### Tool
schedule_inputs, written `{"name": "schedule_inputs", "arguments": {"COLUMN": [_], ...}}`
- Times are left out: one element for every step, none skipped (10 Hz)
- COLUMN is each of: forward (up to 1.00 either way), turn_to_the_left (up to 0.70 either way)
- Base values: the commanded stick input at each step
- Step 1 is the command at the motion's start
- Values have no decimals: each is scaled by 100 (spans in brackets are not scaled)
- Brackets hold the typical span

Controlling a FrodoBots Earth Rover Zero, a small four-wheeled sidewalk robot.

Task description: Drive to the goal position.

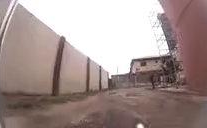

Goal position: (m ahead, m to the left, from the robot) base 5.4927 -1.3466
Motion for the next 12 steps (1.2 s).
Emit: {"name": "schedule_inputs", "arguments": {"forward": [100, 100, 100, 100, 100, 100, 100, 100, 100, 100, 100, 85], "turn_to_the_left": [0, 0, 0, 0, 0, 0, 0, 0, 0, 0, 0, 0]}}
